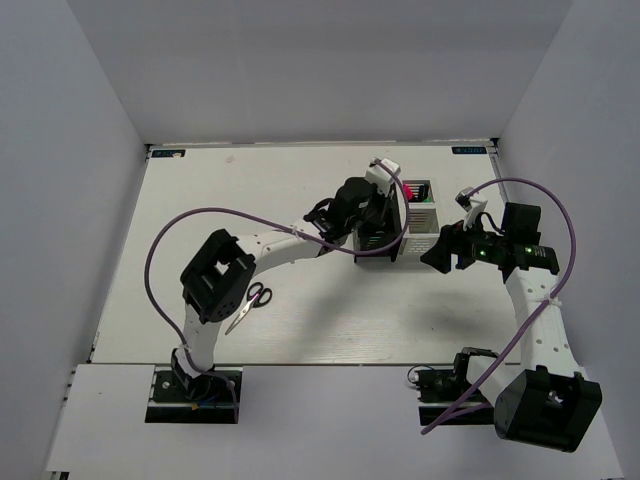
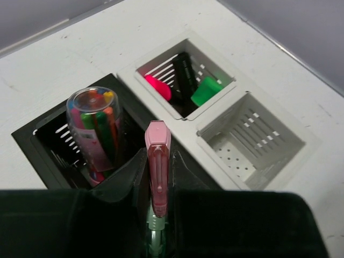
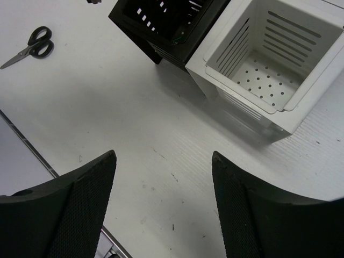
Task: Sort the stationery into containers
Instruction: Place the stationery into the container, then grab a piece of stationery with the left arm
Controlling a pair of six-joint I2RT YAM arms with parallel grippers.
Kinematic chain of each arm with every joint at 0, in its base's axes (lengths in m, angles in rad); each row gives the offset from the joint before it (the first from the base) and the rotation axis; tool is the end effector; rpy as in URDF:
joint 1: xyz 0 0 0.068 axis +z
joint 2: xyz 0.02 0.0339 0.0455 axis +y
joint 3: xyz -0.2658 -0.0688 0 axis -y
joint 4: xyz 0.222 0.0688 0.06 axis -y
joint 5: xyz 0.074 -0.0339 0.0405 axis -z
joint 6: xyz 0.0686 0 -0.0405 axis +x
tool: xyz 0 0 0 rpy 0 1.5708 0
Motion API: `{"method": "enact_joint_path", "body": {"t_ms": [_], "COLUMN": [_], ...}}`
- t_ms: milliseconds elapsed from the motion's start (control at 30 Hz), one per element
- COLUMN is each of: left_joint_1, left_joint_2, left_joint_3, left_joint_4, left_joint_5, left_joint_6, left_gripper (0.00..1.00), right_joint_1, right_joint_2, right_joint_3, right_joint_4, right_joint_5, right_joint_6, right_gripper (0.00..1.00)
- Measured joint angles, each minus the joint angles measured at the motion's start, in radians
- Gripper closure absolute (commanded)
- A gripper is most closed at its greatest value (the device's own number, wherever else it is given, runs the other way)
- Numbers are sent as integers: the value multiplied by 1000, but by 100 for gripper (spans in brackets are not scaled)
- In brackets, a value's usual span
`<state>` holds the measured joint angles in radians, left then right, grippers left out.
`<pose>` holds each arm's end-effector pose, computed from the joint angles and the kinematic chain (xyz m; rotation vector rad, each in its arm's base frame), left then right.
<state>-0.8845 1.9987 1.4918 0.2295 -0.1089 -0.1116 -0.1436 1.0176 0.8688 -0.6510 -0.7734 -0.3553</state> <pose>0.3164 -0.3745 0.2611 0.6392 1.7769 -0.5902 0.1994 0.0196 0.2778 -0.5797 2.0978 0.6322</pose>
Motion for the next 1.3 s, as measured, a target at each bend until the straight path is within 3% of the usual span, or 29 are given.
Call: {"method": "enact_joint_path", "body": {"t_ms": [67,100,133,200,300,333,500,567,600,700,733,767,833,900,933,967,1000,1100,1300], "left_joint_1": [5,7,8,11,13,13,8,3,0,-3,-5,-5,8,66,110,183,255,445,572], "left_joint_2": [8,10,10,8,6,4,-42,-63,-77,-186,-238,-295,-405,-514,-557,-602,-632,-663,-539], "left_joint_3": [0,0,-1,-1,-1,-1,-17,-13,-14,-128,-172,-211,-250,-275,-290,-314,-342,-449,-609], "left_joint_4": [0,-2,-3,0,-5,-13,-48,-74,-84,-93,-123,-174,-335,-503,-572,-646,-702,-814,-917], "left_joint_5": [-12,-16,-19,-23,-24,-24,-24,-26,-31,-65,-84,-106,-142,-135,-117,-78,-55,3,147], "left_joint_6": [6,7,11,10,8,8,18,19,26,27,18,7,-26,-58,-68,-81,-87,-96,-73], "left_gripper": [82,56,47,40,40,48,48,87,100,100,100,100,99,84,75,66,58,49,55], "right_joint_1": [0,0,0,0,-1,-1,-1,-1,-1,-6,-8,-9,-12,-13,-13,-13,-13,-13,-13], "right_joint_2": [0,0,0,0,-2,-4,-6,-6,-6,-11,-13,-15,-16,-10,-4,5,16,39,34], "right_joint_3": [0,0,0,0,0,0,0,0,0,0,0,-1,-1,-1,-1,0,2,5,5], "right_joint_4": [0,0,0,0,0,0,0,0,0,2,2,3,2,-3,-8,-14,-22,-40,-55], "right_joint_5": [0,0,0,0,0,0,0,0,0,0,0,0,-4,-16,-23,-33,-45,-72,-94], "right_joint_6": [-1,-1,-1,-2,-3,-4,-4,-4,-4,-8,-7,-9,0,8,11,10,3,-16,-21], "right_gripper": [24,24,21,20,23,25,26,25,25,57,88,96,100,51,32,22,22,23,23]}}
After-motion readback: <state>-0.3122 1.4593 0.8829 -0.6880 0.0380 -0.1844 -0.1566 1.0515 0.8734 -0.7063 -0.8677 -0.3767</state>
